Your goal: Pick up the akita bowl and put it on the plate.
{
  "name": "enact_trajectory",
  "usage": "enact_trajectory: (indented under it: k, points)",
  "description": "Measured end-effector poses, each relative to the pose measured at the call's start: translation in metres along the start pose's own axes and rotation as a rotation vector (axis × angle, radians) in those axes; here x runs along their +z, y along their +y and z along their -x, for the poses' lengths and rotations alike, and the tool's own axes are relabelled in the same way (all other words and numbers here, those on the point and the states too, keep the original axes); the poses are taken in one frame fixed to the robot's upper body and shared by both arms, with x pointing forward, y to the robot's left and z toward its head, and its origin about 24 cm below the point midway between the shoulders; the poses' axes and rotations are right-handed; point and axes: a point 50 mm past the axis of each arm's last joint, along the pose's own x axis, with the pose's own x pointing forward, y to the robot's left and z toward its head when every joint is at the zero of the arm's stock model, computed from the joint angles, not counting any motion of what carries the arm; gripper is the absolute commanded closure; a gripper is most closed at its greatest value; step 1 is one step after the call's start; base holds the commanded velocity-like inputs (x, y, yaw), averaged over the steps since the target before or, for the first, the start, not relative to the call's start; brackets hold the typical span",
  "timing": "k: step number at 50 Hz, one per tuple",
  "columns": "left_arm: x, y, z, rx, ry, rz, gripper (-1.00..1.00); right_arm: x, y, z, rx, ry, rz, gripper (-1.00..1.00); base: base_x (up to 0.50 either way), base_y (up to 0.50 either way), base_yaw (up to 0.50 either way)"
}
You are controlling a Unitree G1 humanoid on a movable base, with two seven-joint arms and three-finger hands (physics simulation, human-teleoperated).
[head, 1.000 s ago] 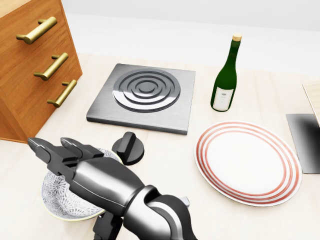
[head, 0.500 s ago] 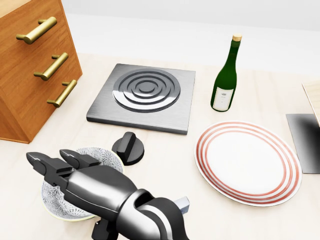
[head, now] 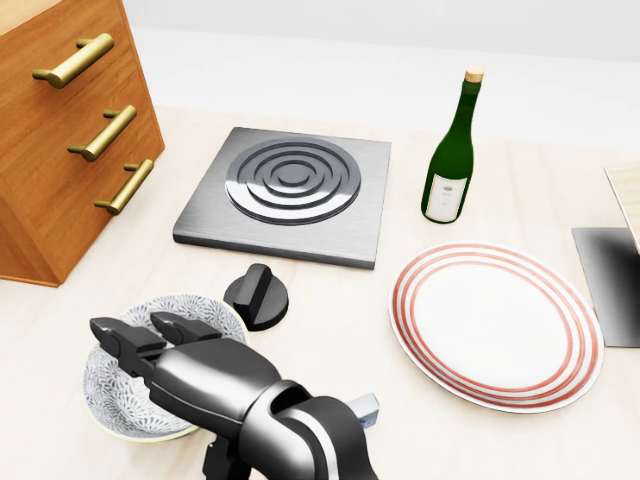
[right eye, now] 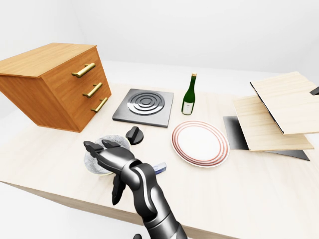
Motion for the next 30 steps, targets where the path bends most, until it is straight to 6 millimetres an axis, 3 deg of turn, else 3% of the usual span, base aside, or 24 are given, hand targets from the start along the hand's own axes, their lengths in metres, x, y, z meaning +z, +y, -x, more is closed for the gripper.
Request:
enact_trajectory:
  k: [30]
  points:
    - [0.000,0.000,0.000,0.001,0.003,0.002,-0.96,-0.018,0.005,-0.015,0.064,0.132,0.073,-1.00,0.00,0.00,0.00]
